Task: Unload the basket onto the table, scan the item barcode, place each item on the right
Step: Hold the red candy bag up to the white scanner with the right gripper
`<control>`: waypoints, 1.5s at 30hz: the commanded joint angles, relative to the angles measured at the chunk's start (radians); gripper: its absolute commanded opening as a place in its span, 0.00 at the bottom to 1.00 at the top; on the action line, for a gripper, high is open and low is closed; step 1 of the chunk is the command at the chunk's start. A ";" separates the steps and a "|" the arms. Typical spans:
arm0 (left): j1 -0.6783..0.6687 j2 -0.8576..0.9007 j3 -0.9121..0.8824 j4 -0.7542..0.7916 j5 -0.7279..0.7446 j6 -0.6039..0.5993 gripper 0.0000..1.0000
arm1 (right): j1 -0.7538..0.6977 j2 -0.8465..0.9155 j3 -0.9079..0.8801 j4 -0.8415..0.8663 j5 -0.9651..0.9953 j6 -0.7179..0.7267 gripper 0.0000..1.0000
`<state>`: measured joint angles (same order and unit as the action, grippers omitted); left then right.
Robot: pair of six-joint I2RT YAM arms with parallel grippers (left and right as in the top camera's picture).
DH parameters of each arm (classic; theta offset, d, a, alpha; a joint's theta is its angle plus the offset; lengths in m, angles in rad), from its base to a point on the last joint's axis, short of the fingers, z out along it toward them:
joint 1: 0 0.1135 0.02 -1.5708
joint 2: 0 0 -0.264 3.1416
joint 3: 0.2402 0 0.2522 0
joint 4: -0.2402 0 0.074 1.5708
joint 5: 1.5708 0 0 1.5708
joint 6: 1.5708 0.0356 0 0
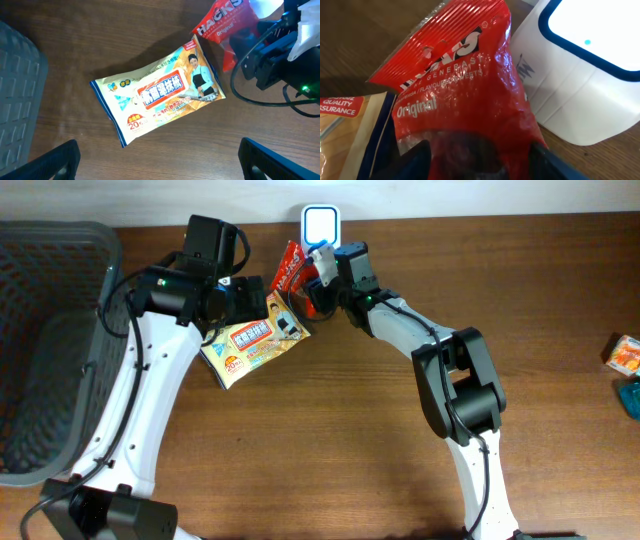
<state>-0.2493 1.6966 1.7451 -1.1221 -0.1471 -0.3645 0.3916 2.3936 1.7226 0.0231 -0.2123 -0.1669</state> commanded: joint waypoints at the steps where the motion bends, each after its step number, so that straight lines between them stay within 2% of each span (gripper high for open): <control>1: 0.002 0.003 0.007 -0.002 -0.007 -0.016 0.99 | 0.043 0.036 0.005 -0.019 -0.019 -0.054 0.31; 3: 0.002 0.003 0.007 -0.001 -0.008 -0.016 0.99 | 0.062 0.024 0.007 -0.006 -0.020 -0.053 0.04; 10: 0.002 0.003 0.007 -0.002 -0.007 -0.016 0.99 | 0.062 -0.171 0.008 -0.049 0.155 -0.031 0.04; 11: 0.002 0.003 0.007 -0.002 -0.007 -0.016 0.99 | 0.072 -0.171 0.007 -0.097 0.145 -0.031 0.22; 12: 0.002 0.003 0.007 -0.002 -0.007 -0.016 0.99 | 0.083 -0.163 0.005 -0.130 0.128 -0.040 0.72; 13: 0.002 0.003 0.007 -0.002 -0.007 -0.016 0.99 | 0.094 -0.145 0.004 -0.148 0.103 -0.072 0.76; 15: 0.002 0.003 0.007 -0.002 -0.007 -0.016 0.99 | 0.120 -0.082 0.003 -0.157 0.074 -0.164 0.77; 19: 0.002 0.003 0.007 -0.002 -0.007 -0.016 0.99 | 0.116 -0.010 0.003 -0.090 0.121 -0.170 0.78; 20: 0.002 0.003 0.007 -0.002 -0.007 -0.016 0.99 | 0.112 0.002 0.003 -0.087 0.147 -0.169 0.69; 21: 0.002 0.003 0.007 -0.002 -0.007 -0.016 0.99 | 0.110 0.007 0.003 -0.086 0.172 -0.169 0.55; 22: 0.002 0.003 0.007 -0.002 -0.007 -0.016 0.99 | 0.110 0.014 0.003 -0.086 0.196 -0.169 0.39; 23: 0.002 0.003 0.007 -0.002 -0.007 -0.016 0.99 | 0.110 0.014 0.004 -0.086 0.195 -0.165 0.19; 24: 0.002 0.003 0.007 -0.002 -0.007 -0.016 0.99 | 0.113 0.013 0.006 -0.074 0.195 -0.165 0.06; 25: 0.002 0.003 0.007 -0.002 -0.007 -0.016 0.99 | 0.117 0.006 0.006 -0.055 0.195 -0.137 0.04; 28: 0.002 0.003 0.007 -0.002 -0.008 -0.016 0.99 | 0.121 -0.046 0.007 -0.002 0.195 -0.061 0.04; 31: 0.002 0.003 0.007 -0.002 -0.007 -0.016 0.99 | 0.121 -0.137 0.007 0.011 0.209 -0.060 0.04; 35: 0.002 0.003 0.007 -0.002 -0.007 -0.016 0.99 | 0.119 -0.232 0.008 0.098 0.354 -0.061 0.04; 37: 0.002 0.003 0.007 -0.002 -0.007 -0.016 0.99 | 0.119 -0.232 0.007 0.059 0.355 -0.061 0.04; 39: 0.002 0.003 0.007 -0.002 -0.008 -0.016 0.99 | 0.117 -0.198 0.004 -0.024 0.266 -0.061 0.56; 40: 0.002 0.003 0.007 -0.002 -0.007 -0.016 0.99 | 0.118 -0.156 0.004 -0.035 0.243 -0.061 0.74; 42: 0.002 0.003 0.007 -0.002 -0.007 -0.016 0.99 | 0.118 -0.083 0.004 -0.030 0.247 -0.060 0.80; 45: 0.002 0.003 0.007 -0.002 -0.007 -0.016 0.99 | 0.117 -0.005 0.004 0.005 0.315 -0.060 0.82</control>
<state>-0.2493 1.6966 1.7451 -1.1221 -0.1471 -0.3645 0.5068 2.3348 1.7298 0.0055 0.0528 -0.2356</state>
